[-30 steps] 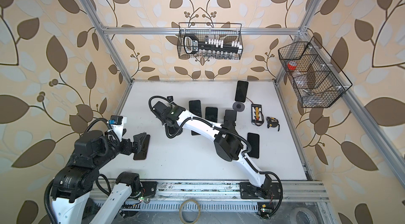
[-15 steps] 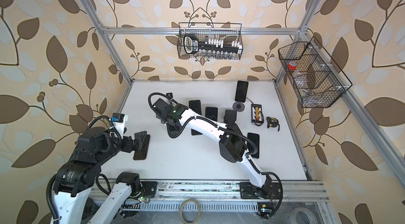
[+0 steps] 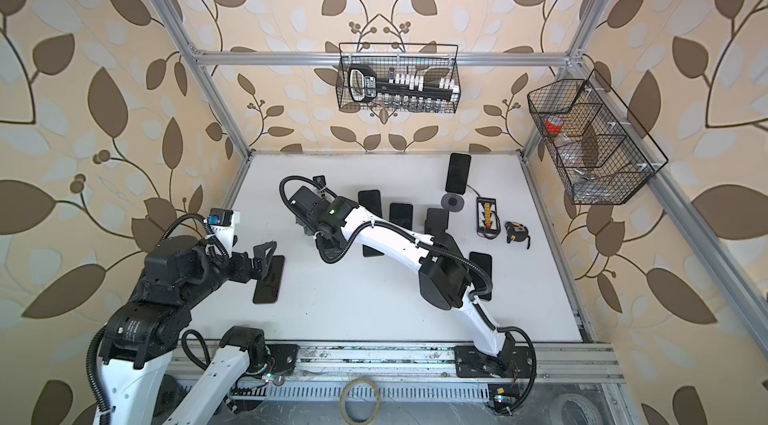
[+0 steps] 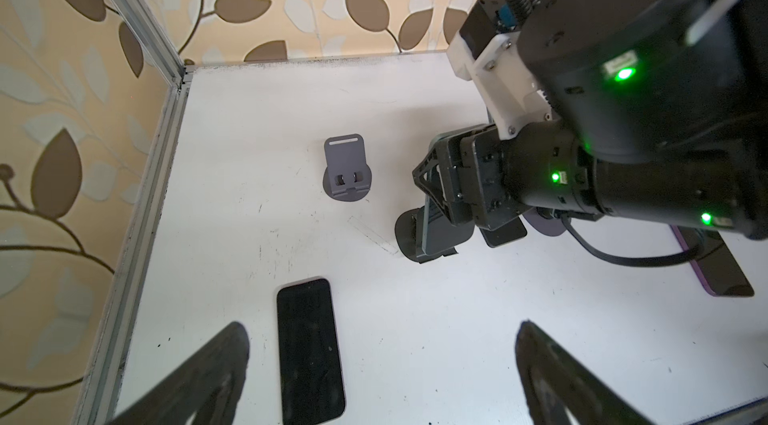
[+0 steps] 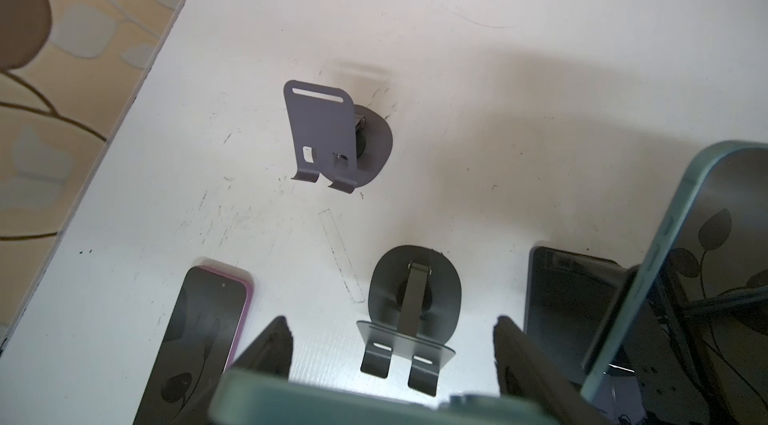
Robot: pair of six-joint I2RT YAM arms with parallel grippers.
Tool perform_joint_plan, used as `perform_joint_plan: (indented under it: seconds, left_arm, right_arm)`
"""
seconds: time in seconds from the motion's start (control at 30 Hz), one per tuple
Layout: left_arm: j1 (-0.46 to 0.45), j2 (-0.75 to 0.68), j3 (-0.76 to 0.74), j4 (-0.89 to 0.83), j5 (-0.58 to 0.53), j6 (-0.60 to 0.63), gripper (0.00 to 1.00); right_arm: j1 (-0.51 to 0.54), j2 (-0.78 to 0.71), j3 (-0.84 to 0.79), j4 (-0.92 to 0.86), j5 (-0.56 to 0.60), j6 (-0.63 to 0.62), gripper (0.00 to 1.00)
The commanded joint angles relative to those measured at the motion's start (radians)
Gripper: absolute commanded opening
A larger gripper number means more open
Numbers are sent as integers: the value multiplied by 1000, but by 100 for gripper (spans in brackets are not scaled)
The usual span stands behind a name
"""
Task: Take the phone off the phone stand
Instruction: 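Close the right gripper on the green-edged phone and lift it off the stand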
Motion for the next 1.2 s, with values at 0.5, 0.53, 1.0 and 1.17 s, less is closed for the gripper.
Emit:
perform_joint_plan:
  seconds: [0.5,0.53,1.0,1.17]
  left_arm:
    - [-9,-7,83,-49,-61,-57,99]
    - [-10,-6,88,-57,-57,-56,99]
    - [-10,-15,78,-77,-43,-49,99]
    - [-10,-26,65,-77,-36,-64,99]
  right_arm:
    - [17,-257,-252,78,-103,31,65]
    - [22,-266,-266,77,-106,37,64]
    - [67,-363,-417,70,-116,110,64]
    - [67,-382,-448,63,-125,125,64]
